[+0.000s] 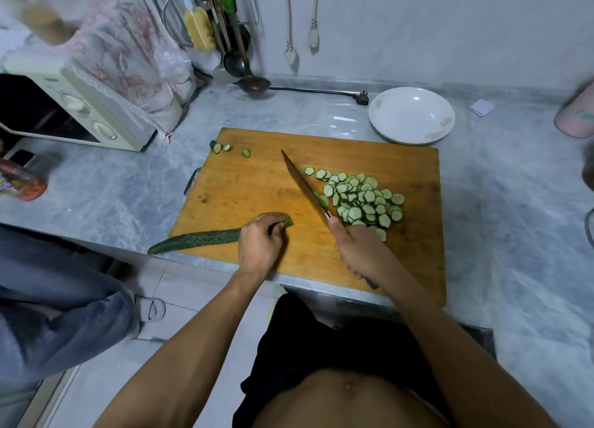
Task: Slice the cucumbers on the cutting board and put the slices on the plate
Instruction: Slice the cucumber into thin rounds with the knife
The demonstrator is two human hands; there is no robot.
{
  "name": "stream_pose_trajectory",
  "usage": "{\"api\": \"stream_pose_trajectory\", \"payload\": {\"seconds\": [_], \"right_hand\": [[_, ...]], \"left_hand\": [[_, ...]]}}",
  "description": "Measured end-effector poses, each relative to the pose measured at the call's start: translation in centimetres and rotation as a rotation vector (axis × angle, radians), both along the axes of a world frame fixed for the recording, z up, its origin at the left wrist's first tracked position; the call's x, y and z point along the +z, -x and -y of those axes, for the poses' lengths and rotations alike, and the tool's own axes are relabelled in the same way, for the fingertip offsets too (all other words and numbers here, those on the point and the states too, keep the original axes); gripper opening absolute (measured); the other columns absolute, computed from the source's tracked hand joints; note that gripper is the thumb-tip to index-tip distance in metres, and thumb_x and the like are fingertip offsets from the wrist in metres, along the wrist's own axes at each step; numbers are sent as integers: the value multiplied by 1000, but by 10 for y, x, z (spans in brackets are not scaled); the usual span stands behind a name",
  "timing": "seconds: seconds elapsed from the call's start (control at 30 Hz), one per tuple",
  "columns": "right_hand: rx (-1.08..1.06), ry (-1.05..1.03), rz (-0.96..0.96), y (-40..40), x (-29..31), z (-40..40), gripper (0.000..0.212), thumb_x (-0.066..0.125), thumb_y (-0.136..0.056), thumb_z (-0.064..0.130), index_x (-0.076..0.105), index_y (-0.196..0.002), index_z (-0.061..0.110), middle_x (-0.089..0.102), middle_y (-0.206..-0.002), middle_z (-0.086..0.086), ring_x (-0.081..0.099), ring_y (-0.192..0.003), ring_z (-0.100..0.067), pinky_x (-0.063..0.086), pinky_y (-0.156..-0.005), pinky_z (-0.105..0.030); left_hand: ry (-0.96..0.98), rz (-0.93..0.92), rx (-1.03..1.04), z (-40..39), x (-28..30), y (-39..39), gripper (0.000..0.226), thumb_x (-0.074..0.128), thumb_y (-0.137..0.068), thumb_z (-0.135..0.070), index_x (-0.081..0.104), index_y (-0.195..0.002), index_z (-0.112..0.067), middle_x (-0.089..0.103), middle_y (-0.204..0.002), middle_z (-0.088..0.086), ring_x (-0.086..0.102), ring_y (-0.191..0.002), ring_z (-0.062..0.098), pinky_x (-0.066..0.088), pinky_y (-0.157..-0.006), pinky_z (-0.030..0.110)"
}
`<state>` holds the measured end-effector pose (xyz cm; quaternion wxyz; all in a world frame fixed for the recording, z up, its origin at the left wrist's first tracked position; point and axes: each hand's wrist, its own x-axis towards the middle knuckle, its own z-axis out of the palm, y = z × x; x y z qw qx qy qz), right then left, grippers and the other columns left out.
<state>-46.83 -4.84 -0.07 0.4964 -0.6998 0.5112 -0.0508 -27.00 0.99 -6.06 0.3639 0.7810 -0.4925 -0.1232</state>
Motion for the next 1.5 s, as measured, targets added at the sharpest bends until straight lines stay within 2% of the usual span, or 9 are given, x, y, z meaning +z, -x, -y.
{"api": "stream_pose_trajectory", "payload": {"seconds": [0.17, 0.27, 0.4, 0.67, 0.77, 1.03, 1.1, 1.33, 1.5], "right_hand": [[158, 238, -118, 20, 1, 5, 63, 36, -101, 56, 52, -65, 6, 46, -58, -8, 42, -48, -18, 31, -51, -31], [238, 370, -155, 29, 0, 1, 56, 43, -99, 54, 58, -76, 6, 57, -66, -9, 50, -55, -19, 31, -51, -32], [303, 478, -248, 31, 4, -5, 47, 43, -99, 56, 54, -83, 13, 51, -68, 1, 46, -58, -15, 27, -47, -30], [381, 614, -309, 33, 11, -10, 45, 37, -100, 58, 45, -84, 16, 40, -65, 6, 41, -59, -16, 22, -45, -28], [336, 560, -273, 35, 7, -11, 47, 39, -99, 57, 44, -77, 17, 41, -63, 5, 38, -54, -14, 22, -45, -30], [-4, 102, 74, 35, 3, -12, 63, 44, -98, 57, 50, -66, 4, 44, -58, -8, 42, -47, -16, 32, -48, -28], [-87, -50, 162, 33, 4, -14, 68, 43, -98, 58, 58, -79, -6, 49, -60, -9, 45, -48, -19, 36, -44, -25], [-117, -160, 219, 22, 13, -17, 54, 43, -99, 57, 57, -77, 10, 49, -58, -6, 45, -45, -18, 37, -43, -26], [-9, -104, 145, 20, 19, -18, 67, 40, -99, 57, 60, -81, -4, 50, -60, -10, 46, -49, -20, 38, -42, -24]], "left_hand": [[298, 29, -3, 1, 30, 5, 19, 63, -85, -4, 77, -97, -8, 72, -104, 3, 64, -101, 12, 50, -90, 23], [412, 81, -270, 4, 59, 10, 18, 61, -83, -11, 77, -88, -5, 71, -94, 4, 64, -91, 14, 49, -83, 24], [26, 211, -603, 21, 75, 15, 24, 53, -80, -22, 76, -85, -14, 70, -92, -3, 61, -90, 16, 50, -79, 30], [-591, 245, -705, 75, 75, 22, 41, 43, -92, -18, 62, -128, -21, 58, -137, 2, 51, -126, 24, 43, -102, 36], [-483, 198, -623, 80, 69, 21, 47, 46, -90, -13, 59, -135, -19, 52, -145, 3, 46, -134, 23, 39, -110, 36], [370, -29, -189, 21, 77, 30, 33, 51, -77, 9, 77, -92, -5, 74, -97, 3, 66, -97, 10, 50, -89, 22], [369, -39, -115, 8, 64, 23, 31, 52, -77, 8, 77, -90, -5, 73, -95, 2, 67, -94, 10, 52, -84, 24], [-75, 163, -143, -12, 12, -6, 18, 70, -85, -10, 76, -102, -14, 71, -110, 1, 65, -98, 25, 55, -79, 34], [-62, 200, -69, -9, 4, -3, 13, 72, -86, -12, 75, -98, -14, 72, -107, 1, 68, -85, 28, 52, -66, 30]]}}
